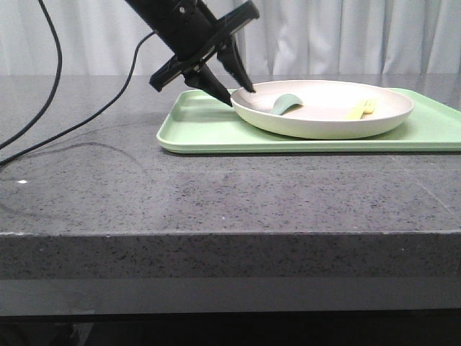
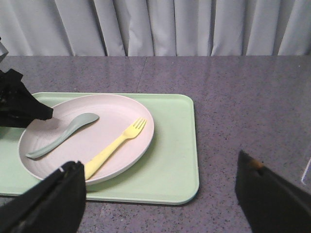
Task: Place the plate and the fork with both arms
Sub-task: 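Lower the plate onto the tray and open the left gripper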
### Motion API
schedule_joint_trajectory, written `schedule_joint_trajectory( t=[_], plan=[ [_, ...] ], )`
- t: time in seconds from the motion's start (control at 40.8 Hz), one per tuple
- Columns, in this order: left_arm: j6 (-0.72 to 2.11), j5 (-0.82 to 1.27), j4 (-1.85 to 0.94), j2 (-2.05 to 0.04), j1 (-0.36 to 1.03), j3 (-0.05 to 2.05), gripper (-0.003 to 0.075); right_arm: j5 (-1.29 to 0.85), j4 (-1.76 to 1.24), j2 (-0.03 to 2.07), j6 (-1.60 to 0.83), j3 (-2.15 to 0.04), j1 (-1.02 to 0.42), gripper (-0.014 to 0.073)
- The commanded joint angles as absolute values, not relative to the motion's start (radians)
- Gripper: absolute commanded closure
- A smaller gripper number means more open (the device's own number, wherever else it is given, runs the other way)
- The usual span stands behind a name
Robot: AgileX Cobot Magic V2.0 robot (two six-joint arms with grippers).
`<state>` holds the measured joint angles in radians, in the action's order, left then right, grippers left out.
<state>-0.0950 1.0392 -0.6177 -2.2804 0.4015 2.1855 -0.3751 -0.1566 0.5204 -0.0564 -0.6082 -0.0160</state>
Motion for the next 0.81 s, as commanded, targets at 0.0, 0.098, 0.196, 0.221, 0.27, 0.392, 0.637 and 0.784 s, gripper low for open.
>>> schedule_joint_trajectory(
  t=[0.0,0.098,0.196,0.221,0.27,0.392,0.637,0.784],
  plan=[
    [-0.101,1.077,-0.669,-2.202,0.399,2.277,0.0391,-0.297,-0.161,0.529,-0.065,-0.643,-0.013,-0.005],
    [-0.067,1.168,-0.669,-2.202,0.399,2.368,0.042,-0.297,-0.161,0.529,-0.065,-0.643,-0.013,-0.005],
    [-0.052,1.25,-0.662,-2.202,0.399,2.463,0.0493,-0.297,-0.161,0.529,-0.065,-0.643,-0.013,-0.005],
    [-0.052,1.265,-0.655,-2.202,0.399,2.481,0.0526,-0.297,-0.161,0.529,-0.065,-0.643,-0.013,-0.005],
    [-0.052,1.272,-0.643,-2.202,0.399,2.516,0.0591,-0.297,-0.161,0.529,-0.065,-0.643,-0.013,-0.005],
    [-0.052,1.272,-0.643,-2.2,0.399,2.574,0.0736,-0.297,-0.161,0.529,-0.065,-0.643,-0.013,-0.005],
    [-0.052,1.272,-0.441,-2.102,0.399,2.54,0.0738,-0.298,-0.161,0.529,-0.065,-0.643,-0.013,-0.005],
    [-0.052,1.272,-0.239,-1.95,0.399,2.36,0.0738,-0.299,-0.161,0.529,-0.065,-0.643,-0.013,-0.005]
  ],
)
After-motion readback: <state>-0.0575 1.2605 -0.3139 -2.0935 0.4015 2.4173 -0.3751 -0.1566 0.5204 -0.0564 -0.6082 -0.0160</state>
